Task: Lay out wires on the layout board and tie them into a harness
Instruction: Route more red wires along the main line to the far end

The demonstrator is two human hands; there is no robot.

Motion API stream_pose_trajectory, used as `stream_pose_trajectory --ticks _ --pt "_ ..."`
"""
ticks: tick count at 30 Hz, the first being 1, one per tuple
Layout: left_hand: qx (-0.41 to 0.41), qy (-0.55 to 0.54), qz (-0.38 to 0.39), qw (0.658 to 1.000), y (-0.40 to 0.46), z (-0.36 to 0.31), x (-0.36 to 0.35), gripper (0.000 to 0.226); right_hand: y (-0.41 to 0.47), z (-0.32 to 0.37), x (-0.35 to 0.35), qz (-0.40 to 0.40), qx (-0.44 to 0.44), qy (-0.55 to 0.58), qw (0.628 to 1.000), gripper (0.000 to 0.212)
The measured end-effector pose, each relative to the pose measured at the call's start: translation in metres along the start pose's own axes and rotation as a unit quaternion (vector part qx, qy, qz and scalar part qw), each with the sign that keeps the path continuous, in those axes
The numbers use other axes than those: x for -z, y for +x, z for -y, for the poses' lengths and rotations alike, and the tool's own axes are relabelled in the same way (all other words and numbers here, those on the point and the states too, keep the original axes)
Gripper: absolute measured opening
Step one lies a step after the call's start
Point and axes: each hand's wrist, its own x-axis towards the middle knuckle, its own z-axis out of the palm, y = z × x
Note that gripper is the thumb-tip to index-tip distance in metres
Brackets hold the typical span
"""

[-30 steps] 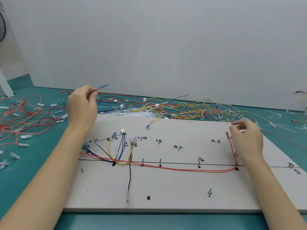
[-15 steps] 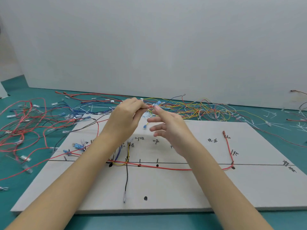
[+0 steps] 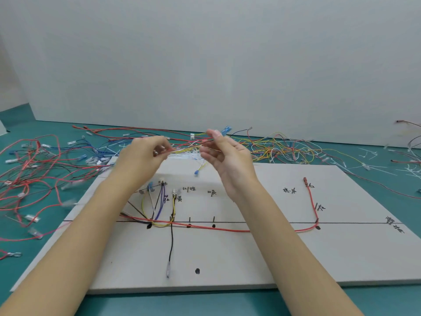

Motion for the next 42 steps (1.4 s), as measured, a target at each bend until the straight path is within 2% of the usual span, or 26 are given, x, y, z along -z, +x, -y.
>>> stream_pose_trajectory --ticks 4,8,14,19,26,30,33,36,42 --pt "0.077 -0.011 0.000 0.997 0.004 0.028 0.014 0.021 0.005 0.020 0.018 -0.005 0.026 0.063 0.998 0.017" --pt "0.143 -0.036 0.036 0.988 0.004 0.044 0.015 0.022 0.010 0.039 0.042 -0.003 0.049 0.096 0.994 0.021" --pt "0.199 -0.072 -0.012 0.977 0.005 0.060 0.029 0.035 0.013 0.056 0.077 -0.040 0.076 0.142 0.986 0.025" --pt "0.259 -0.008 -0.105 0.960 0.000 0.088 0.047 0.045 0.015 0.064 0.109 -0.061 0.073 0.232 0.968 0.029" --pt "0.349 0.014 -0.283 0.893 -0.004 0.104 0.064 0.043 0.010 0.062 0.131 -0.138 0.042 0.299 0.943 0.021" --pt "0.311 0.015 -0.370 0.876 0.005 0.078 0.067 0.030 0.006 0.060 0.127 -0.137 -0.014 0.287 0.948 0.015" --pt "0.228 0.061 -0.408 0.882 0.007 0.042 0.057 0.041 0.002 0.056 0.115 -0.046 -0.117 0.252 0.960 0.025" --pt "0.131 0.104 -0.398 0.902 -0.001 0.000 0.039 0.038 -0.007 0.047 0.097 0.039 -0.176 0.175 0.968 0.024" --pt "-0.007 0.129 -0.356 0.926 -0.016 -0.049 0.015 0.034 -0.028 0.032 0.045 0.167 -0.210 -0.058 0.961 0.033"
